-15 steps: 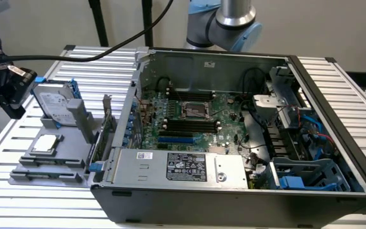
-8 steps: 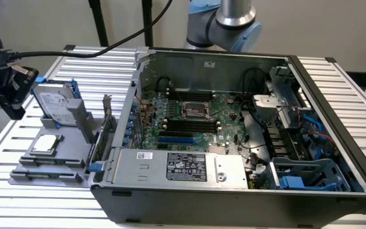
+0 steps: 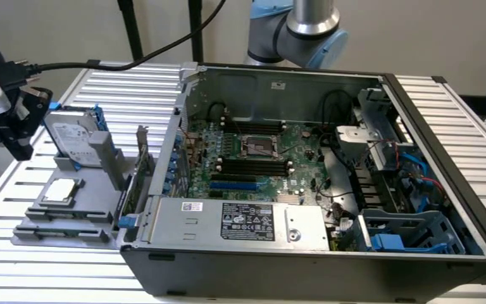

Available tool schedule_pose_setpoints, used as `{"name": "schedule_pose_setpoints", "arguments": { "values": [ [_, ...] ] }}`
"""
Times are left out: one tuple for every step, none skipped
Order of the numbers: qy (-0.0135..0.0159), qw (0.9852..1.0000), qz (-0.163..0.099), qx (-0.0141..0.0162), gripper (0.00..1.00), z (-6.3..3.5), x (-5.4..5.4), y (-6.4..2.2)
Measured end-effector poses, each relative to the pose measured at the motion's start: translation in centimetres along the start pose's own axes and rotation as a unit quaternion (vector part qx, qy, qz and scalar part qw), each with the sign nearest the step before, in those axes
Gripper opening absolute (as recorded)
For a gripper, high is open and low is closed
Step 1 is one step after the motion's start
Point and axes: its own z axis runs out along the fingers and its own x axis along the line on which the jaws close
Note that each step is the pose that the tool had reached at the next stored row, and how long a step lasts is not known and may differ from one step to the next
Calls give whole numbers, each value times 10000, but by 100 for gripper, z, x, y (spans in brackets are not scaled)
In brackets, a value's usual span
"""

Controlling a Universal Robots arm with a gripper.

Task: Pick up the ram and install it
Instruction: 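Pick up the ram and move it above insertion slot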

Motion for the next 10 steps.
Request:
{"name": "schedule_pose_setpoints", "arguments": {
  "values": [
    [1,10000,-95,1,11,4,0,0],
    [2,9998,-185,2,11,7,0,0],
    [3,9996,-274,3,11,10,0,0],
    [4,9993,-365,4,11,13,0,0],
    [5,9990,-454,5,11,16,0,0],
    [6,9985,-544,6,11,19,0,0],
    [7,9980,-634,7,11,22,0,0],
    [9,9973,-732,8,11,26,0,0],
    [10,9966,-822,9,11,29,-1,0],
    [11,9958,-914,9,11,33,-1,-1]
  ]
}}
